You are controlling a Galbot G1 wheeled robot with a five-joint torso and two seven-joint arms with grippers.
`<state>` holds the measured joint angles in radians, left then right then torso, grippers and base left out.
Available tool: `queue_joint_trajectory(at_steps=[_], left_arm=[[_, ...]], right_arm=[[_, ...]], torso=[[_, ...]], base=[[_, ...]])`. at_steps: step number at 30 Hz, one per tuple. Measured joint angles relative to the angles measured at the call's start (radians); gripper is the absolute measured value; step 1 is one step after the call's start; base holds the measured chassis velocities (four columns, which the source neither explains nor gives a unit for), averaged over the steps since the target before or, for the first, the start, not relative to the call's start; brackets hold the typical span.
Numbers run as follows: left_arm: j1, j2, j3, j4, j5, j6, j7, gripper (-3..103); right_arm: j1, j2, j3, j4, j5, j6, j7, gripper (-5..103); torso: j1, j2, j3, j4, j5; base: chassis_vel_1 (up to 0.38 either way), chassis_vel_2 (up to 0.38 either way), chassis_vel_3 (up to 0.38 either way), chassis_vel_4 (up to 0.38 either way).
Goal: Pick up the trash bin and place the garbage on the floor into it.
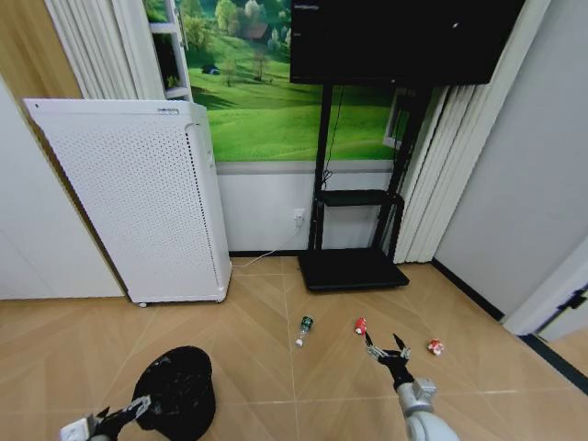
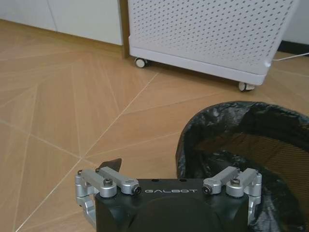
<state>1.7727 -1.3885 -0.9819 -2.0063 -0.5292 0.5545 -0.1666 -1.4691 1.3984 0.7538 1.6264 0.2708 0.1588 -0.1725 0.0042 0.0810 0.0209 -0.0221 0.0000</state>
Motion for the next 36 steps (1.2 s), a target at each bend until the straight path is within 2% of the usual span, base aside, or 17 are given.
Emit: queue_joint_trajectory(at_steps=[6,8,9,11,12,14,15,17,18,20,21,23,24,27,36], left_arm=[[-0.019,-0.001,-0.001,0.014,-0.031,0.020,-0.031,87],[-0.028,-0.004,-0.001,0.014,-0.037,0.026,-0.032,76],[-0.028,-0.004,-0.001,0.014,-0.037,0.026,-0.032,76],[-0.036,-0.013,0.004,0.007,-0.041,0.033,-0.037,65],[-0.036,-0.013,0.004,0.007,-0.041,0.033,-0.037,65],[-0.042,-0.017,0.008,0.006,-0.042,0.035,-0.039,54],[-0.042,-0.017,0.008,0.006,-0.042,0.035,-0.039,54],[-0.045,-0.020,0.011,0.003,-0.043,0.036,-0.039,43],[-0.045,-0.020,0.011,0.003,-0.043,0.036,-0.039,43],[-0.046,-0.022,0.012,0.000,-0.044,0.037,-0.039,32],[-0.046,-0.022,0.012,0.000,-0.044,0.037,-0.039,32],[-0.046,-0.020,0.013,-0.004,-0.045,0.041,-0.038,22],[-0.046,-0.020,0.013,-0.004,-0.045,0.041,-0.038,22],[-0.058,-0.013,0.016,-0.011,-0.053,0.052,-0.036,7],[-0.089,-0.029,0.040,-0.012,-0.045,0.061,-0.037,6]], right_arm=[[0.000,-0.002,0.000,-0.005,0.006,0.001,0.000,100],[-0.001,-0.002,0.000,-0.006,0.006,0.003,0.000,100],[-0.001,-0.002,0.000,-0.006,0.006,0.003,0.000,100],[-0.001,-0.001,-0.001,-0.006,0.008,0.005,0.000,100],[-0.001,-0.001,-0.001,-0.006,0.008,0.005,0.000,100],[0.000,-0.002,-0.001,-0.006,0.010,0.006,0.000,100],[0.000,-0.002,-0.001,-0.006,0.010,0.006,0.000,100],[0.006,-0.003,0.002,-0.009,0.028,0.006,0.000,100],[0.006,-0.003,0.002,-0.009,0.028,0.006,0.000,100],[0.010,-0.008,0.007,-0.013,0.043,0.007,0.000,100],[0.010,-0.008,0.007,-0.013,0.043,0.007,0.000,100],[0.011,-0.017,0.013,-0.014,0.058,0.010,0.000,100],[0.011,-0.017,0.013,-0.014,0.058,0.010,0.000,100],[0.011,-0.032,0.022,-0.001,0.089,0.011,0.000,100],[0.016,-0.047,0.028,-0.008,0.111,0.012,0.003,100]], torso=[[0.000,0.000,0.000,-0.0001,0.0000],[0.000,0.001,0.000,-0.0002,0.0001],[0.000,0.001,0.000,-0.0002,0.0001],[0.000,0.001,0.000,-0.0001,0.0000],[0.000,0.001,0.000,-0.0001,0.0000],[0.000,0.001,0.001,-0.0002,0.0000],[0.000,0.001,0.001,-0.0002,0.0000],[0.000,0.001,0.001,-0.0001,0.0000],[0.000,0.001,0.001,-0.0001,0.0000],[0.000,0.001,0.001,-0.0001,0.0000],[0.000,0.001,0.001,-0.0001,0.0000],[0.000,0.001,0.001,-0.0001,0.0000],[0.000,0.001,0.001,-0.0001,0.0000],[0.000,0.001,0.001,0.0000,-0.0001],[0.000,0.001,0.001,0.0000,0.0000]], base=[[0.000,0.000,0.000,0.000],[0.000,0.000,0.000,0.000],[0.000,0.000,0.000,0.000],[0.000,0.000,0.000,0.000],[0.000,0.000,0.000,0.000],[0.000,0.000,0.000,0.000],[0.000,0.000,0.000,0.000],[0.000,0.000,0.000,0.000],[0.000,0.000,0.000,0.000],[0.000,0.000,0.000,0.000],[0.000,0.000,0.000,0.000],[0.000,0.000,0.000,0.000],[0.000,0.000,0.000,0.000],[0.000,0.000,0.000,0.000],[0.000,0.000,0.000,0.000]])
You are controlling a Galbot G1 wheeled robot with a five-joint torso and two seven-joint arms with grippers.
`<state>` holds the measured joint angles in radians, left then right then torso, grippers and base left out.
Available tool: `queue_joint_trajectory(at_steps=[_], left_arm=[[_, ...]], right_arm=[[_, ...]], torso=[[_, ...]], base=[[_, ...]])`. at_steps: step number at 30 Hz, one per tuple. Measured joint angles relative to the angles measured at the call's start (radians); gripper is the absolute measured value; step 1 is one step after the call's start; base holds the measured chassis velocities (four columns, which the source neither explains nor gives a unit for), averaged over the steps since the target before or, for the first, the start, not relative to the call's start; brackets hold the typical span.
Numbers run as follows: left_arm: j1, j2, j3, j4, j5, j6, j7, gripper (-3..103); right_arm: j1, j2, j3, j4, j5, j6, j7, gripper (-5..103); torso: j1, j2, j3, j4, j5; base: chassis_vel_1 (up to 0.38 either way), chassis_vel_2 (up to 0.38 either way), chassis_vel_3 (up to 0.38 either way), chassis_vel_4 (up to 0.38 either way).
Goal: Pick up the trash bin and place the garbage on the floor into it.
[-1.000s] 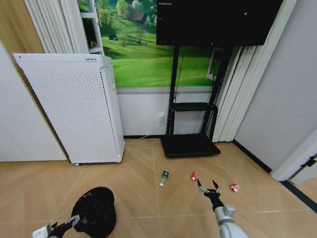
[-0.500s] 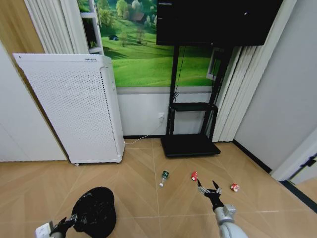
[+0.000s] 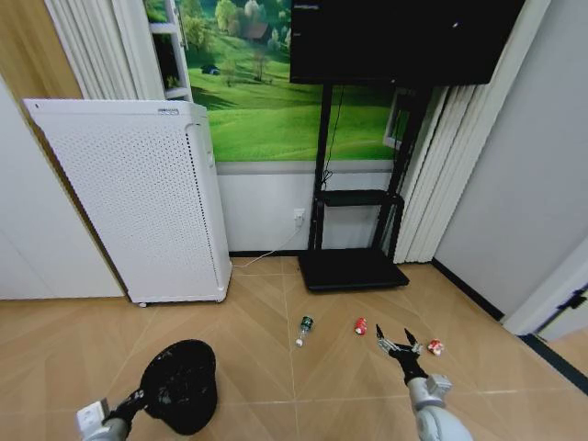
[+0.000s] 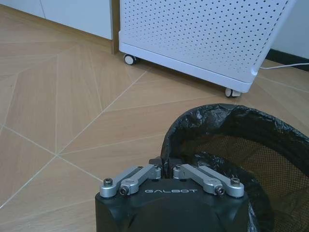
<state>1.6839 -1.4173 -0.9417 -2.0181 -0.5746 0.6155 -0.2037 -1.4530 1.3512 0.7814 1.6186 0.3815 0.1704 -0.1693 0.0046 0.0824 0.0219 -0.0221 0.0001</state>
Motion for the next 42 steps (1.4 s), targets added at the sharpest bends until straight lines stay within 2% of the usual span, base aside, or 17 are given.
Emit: queue_joint_trajectory(at_steps=[5,8,9,11,15,26,30,32,34,37,38,41,42], left_arm=[[-0.014,0.004,0.002,0.012,0.019,-0.037,0.049,6],[-0.045,0.017,0.012,0.031,0.054,-0.109,0.095,6],[-0.045,0.017,0.012,0.031,0.054,-0.109,0.095,6],[-0.070,0.029,0.021,0.038,0.066,-0.145,0.115,6],[-0.076,0.034,0.025,0.041,0.067,-0.150,0.119,6],[-0.024,-0.016,-0.007,0.123,0.104,-0.266,0.155,6],[-0.036,-0.017,-0.008,0.137,0.084,-0.271,0.150,6],[-0.045,-0.016,-0.007,0.134,0.057,-0.256,0.124,3],[-0.049,-0.015,-0.004,0.130,0.045,-0.247,0.111,6],[-0.061,-0.010,0.000,0.131,0.045,-0.247,0.097,21],[-0.061,-0.010,0.000,0.131,0.045,-0.247,0.097,21],[-0.066,-0.004,0.001,0.133,0.047,-0.246,0.092,37],[-0.066,-0.004,0.001,0.133,0.047,-0.246,0.092,37]], right_arm=[[-0.007,0.001,0.001,-0.004,0.005,0.007,0.001,100],[-0.016,0.003,0.007,-0.008,0.008,0.015,0.003,100],[-0.016,0.003,0.007,-0.008,0.008,0.015,0.003,100],[-0.019,0.005,0.012,-0.008,0.008,0.017,0.003,100],[-0.018,0.009,0.014,-0.006,0.007,0.017,0.004,100],[0.010,0.018,-0.003,-0.013,-0.040,-0.002,0.007,100],[0.013,0.023,-0.010,-0.016,-0.057,-0.005,0.007,100],[0.015,0.026,-0.014,-0.017,-0.069,-0.010,0.007,100],[0.017,0.028,-0.015,-0.017,-0.075,-0.012,0.008,100],[0.020,0.030,-0.016,-0.011,-0.093,-0.019,0.006,100],[0.020,0.030,-0.016,-0.011,-0.093,-0.019,0.006,100],[0.019,0.030,-0.016,-0.004,-0.099,-0.024,0.005,100],[0.019,0.030,-0.016,-0.004,-0.099,-0.024,0.005,100]], torso=[[0.000,0.000,0.000,0.0000,-0.0001],[0.000,0.000,0.000,-0.0001,-0.0001],[0.000,0.000,0.000,-0.0001,-0.0001],[0.000,0.000,0.000,-0.0004,-0.0001],[0.000,0.000,0.000,-0.0003,0.0001],[0.000,0.000,0.000,0.0002,0.0001],[0.000,0.000,0.000,-0.0002,-0.0004],[0.000,0.000,0.000,-0.0002,0.0000],[0.000,0.000,0.000,-0.0002,0.0000],[0.000,0.000,0.000,-0.0002,0.0000],[0.000,0.000,0.000,-0.0002,0.0000],[0.000,0.000,0.000,-0.0001,0.0000],[0.000,0.000,0.000,-0.0001,0.0000]], base=[[0.000,0.000,0.000,0.000],[0.000,0.000,0.000,0.000],[0.000,0.000,0.000,0.000],[0.000,0.000,0.000,0.000],[0.000,0.000,0.000,0.000],[0.000,0.000,0.000,0.000],[0.000,0.000,0.000,0.000],[0.000,0.000,0.000,0.000],[0.000,0.000,0.000,0.000],[0.000,0.000,0.000,0.000],[0.000,0.000,0.000,0.000],[0.000,0.000,0.000,0.000],[0.000,0.000,0.000,0.000]])
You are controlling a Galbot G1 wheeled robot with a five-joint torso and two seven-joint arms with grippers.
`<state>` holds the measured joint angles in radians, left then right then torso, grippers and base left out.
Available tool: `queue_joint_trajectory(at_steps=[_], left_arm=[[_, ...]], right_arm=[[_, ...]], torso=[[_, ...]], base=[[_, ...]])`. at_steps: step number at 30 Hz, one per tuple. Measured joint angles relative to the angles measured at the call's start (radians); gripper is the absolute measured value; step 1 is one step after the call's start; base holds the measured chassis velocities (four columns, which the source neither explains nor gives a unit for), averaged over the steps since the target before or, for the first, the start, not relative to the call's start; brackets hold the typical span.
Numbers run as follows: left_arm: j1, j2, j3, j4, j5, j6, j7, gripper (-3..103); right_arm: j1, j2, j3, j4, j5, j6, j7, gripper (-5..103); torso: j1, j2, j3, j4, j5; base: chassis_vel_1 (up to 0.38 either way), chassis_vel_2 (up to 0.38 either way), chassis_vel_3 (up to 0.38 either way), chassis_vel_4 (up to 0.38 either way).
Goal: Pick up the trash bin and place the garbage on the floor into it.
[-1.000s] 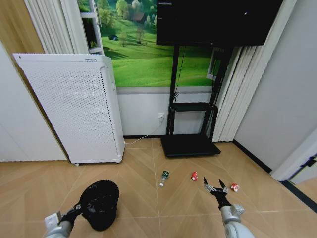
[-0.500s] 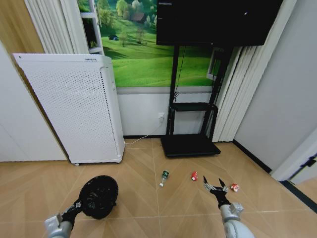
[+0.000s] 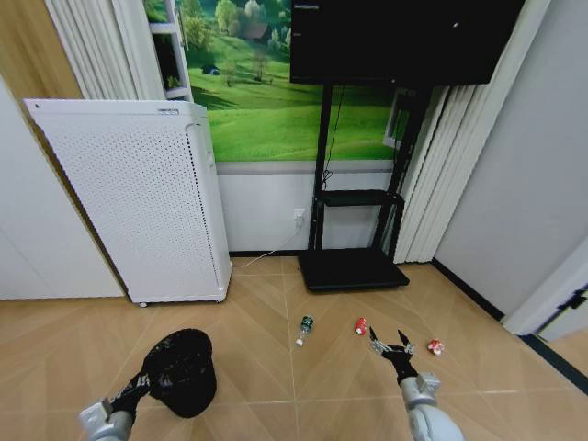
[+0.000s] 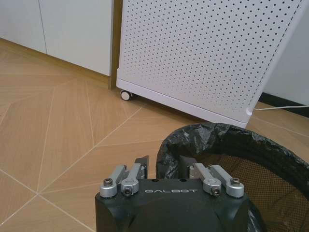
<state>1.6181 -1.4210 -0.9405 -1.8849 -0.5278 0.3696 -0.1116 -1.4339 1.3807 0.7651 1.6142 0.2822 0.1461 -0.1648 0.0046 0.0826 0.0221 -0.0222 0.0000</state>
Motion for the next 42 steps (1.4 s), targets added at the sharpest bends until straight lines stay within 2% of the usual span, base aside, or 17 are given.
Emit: queue_joint_trajectory(at_steps=[2,5,8,9,12,13,15,18,20,21,22,24,25,26,34,36,42], left_arm=[[-0.002,0.004,0.000,-0.007,-0.003,0.017,-0.016,48],[-0.003,0.007,0.000,-0.013,-0.009,0.033,-0.031,54],[-0.012,0.018,-0.001,-0.021,-0.038,0.088,-0.080,70],[-0.012,0.018,-0.001,-0.021,-0.038,0.088,-0.080,70],[-0.032,0.029,-0.001,0.000,-0.056,0.114,-0.104,86],[-0.032,0.029,-0.001,0.000,-0.056,0.114,-0.104,86],[-0.051,0.036,0.000,0.015,-0.067,0.136,-0.117,96],[-0.059,0.036,0.001,0.019,-0.073,0.149,-0.124,98],[-0.076,0.032,0.006,0.020,-0.106,0.196,-0.162,100],[-0.087,0.025,0.009,0.018,-0.149,0.232,-0.202,100],[-0.087,0.025,0.009,0.018,-0.149,0.232,-0.202,100],[-0.102,0.016,0.018,0.009,-0.231,0.271,-0.268,100],[-0.102,0.016,0.018,0.009,-0.231,0.271,-0.268,100],[-0.110,0.012,0.021,0.003,-0.283,0.290,-0.300,100],[-0.124,0.009,0.023,-0.013,-0.405,0.321,-0.393,100],[-0.124,0.009,0.021,-0.020,-0.442,0.333,-0.443,100],[-0.134,0.012,0.017,-0.004,-0.461,0.335,-0.498,100]], right_arm=[[0.002,0.000,0.000,-0.003,0.000,0.000,0.000,100],[0.003,0.000,0.000,-0.006,-0.001,0.000,0.000,100],[0.005,0.003,-0.004,-0.012,-0.004,0.000,0.000,100],[0.005,0.003,-0.004,-0.012,-0.004,0.000,0.000,100],[0.004,0.004,-0.004,-0.015,-0.006,0.002,0.000,100],[0.004,0.004,-0.004,-0.015,-0.006,0.002,0.000,100],[0.000,0.005,-0.001,-0.019,-0.005,0.008,0.000,100],[-0.002,0.004,0.000,-0.023,-0.005,0.012,0.000,100],[-0.007,0.004,0.000,-0.030,-0.003,0.019,0.000,100],[-0.010,0.004,-0.002,-0.032,-0.001,0.021,0.000,100],[-0.010,0.004,-0.002,-0.032,-0.001,0.021,0.000,100],[-0.014,0.007,-0.006,-0.038,-0.002,0.024,-0.001,100],[-0.014,0.007,-0.006,-0.038,-0.002,0.024,-0.001,100],[-0.014,0.009,-0.008,-0.043,-0.003,0.025,-0.001,100],[-0.008,0.007,-0.013,-0.064,-0.003,0.026,-0.001,100],[-0.004,0.002,-0.013,-0.076,-0.003,0.028,-0.001,100],[0.000,0.000,-0.013,-0.094,-0.002,0.034,0.000,100]], torso=[[0.000,0.000,0.000,-0.0001,-0.0002],[0.000,0.000,0.000,0.0000,0.0000],[0.000,0.000,0.000,0.0000,0.0000],[0.000,0.000,0.000,0.0000,0.0000],[0.000,0.000,0.000,0.0001,-0.0001],[0.000,0.000,0.000,0.0001,-0.0001],[0.000,0.000,0.000,0.0000,-0.0001],[0.000,0.000,0.000,0.0000,-0.0001],[0.000,0.000,0.000,-0.0001,0.0001],[0.000,0.000,0.000,0.0000,-0.0001],[0.000,0.000,0.000,0.0000,-0.0001],[0.000,0.000,0.000,-0.0001,0.0000],[0.000,0.000,0.000,-0.0001,0.0000],[0.000,0.000,0.000,0.0000,0.0000],[0.000,0.000,0.000,0.0000,0.0000],[0.000,0.000,0.000,-0.0001,0.0000],[0.000,0.000,0.000,0.0000,0.0000]], base=[[0.000,0.000,0.000,0.000],[0.000,0.000,0.000,0.000],[0.000,0.000,0.000,0.000],[0.000,0.000,0.000,0.000],[0.000,0.000,0.000,0.000],[0.000,0.000,0.000,0.000],[0.000,0.000,0.000,0.000],[0.000,0.000,0.000,0.000],[0.000,0.000,0.000,0.000],[0.000,0.000,0.000,0.000],[0.000,0.000,0.000,0.000],[0.000,0.000,0.000,0.000],[0.000,0.000,0.000,0.000],[0.000,0.000,0.000,0.000],[0.000,0.000,0.000,0.000],[0.000,0.000,0.000,0.000],[0.000,0.000,0.000,0.000]])
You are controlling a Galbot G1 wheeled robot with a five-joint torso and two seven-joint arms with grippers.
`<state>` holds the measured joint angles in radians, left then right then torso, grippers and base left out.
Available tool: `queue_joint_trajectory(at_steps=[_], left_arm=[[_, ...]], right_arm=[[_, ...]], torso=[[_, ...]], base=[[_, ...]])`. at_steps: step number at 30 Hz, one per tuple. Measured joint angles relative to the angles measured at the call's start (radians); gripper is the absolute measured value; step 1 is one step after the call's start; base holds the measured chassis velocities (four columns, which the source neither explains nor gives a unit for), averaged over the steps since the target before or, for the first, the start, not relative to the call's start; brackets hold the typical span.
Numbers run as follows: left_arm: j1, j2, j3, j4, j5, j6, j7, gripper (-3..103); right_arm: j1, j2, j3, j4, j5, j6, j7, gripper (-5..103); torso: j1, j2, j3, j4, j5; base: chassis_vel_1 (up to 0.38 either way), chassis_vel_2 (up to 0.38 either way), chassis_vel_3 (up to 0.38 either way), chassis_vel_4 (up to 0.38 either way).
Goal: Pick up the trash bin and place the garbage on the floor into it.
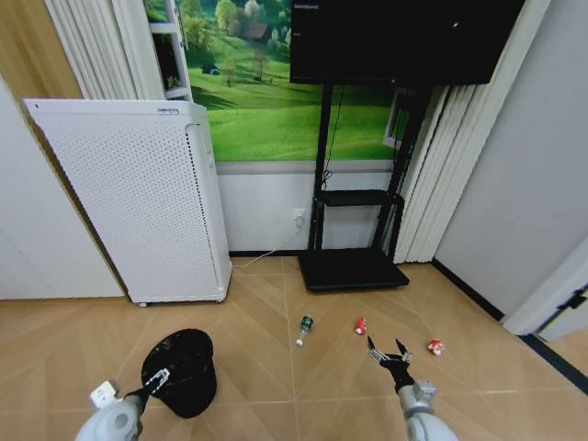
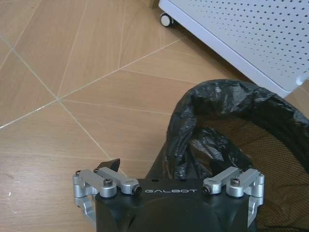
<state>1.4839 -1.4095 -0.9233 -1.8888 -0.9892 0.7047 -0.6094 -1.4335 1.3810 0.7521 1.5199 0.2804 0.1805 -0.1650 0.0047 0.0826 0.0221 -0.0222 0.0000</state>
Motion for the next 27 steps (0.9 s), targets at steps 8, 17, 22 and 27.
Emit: queue_joint_trajectory(at_steps=[8,17,22,27], left_arm=[[-0.015,0.003,0.001,0.025,0.001,-0.013,-0.021,78],[-0.022,0.004,0.002,0.043,0.008,-0.015,0.003,45],[-0.023,0.004,0.002,0.044,0.012,-0.016,0.010,30],[-0.026,0.002,0.003,0.046,0.030,-0.017,0.015,7]], right_arm=[[0.002,0.001,0.001,-0.002,0.006,0.001,0.001,100],[0.013,0.005,-0.001,-0.009,0.011,-0.004,0.003,100],[0.015,0.003,-0.001,-0.016,0.013,-0.004,0.003,100],[0.020,-0.003,-0.001,-0.023,0.020,-0.004,0.003,100]], torso=[[0.000,0.000,0.000,0.0000,0.0000],[0.000,0.000,0.000,0.0000,0.0000],[0.000,0.000,0.000,0.0000,0.0000],[0.000,0.000,0.000,-0.0001,0.0000]], base=[[0.000,0.000,0.000,0.000],[0.000,0.000,0.000,0.000],[0.000,0.000,0.000,0.000],[0.000,0.000,0.000,0.000]])
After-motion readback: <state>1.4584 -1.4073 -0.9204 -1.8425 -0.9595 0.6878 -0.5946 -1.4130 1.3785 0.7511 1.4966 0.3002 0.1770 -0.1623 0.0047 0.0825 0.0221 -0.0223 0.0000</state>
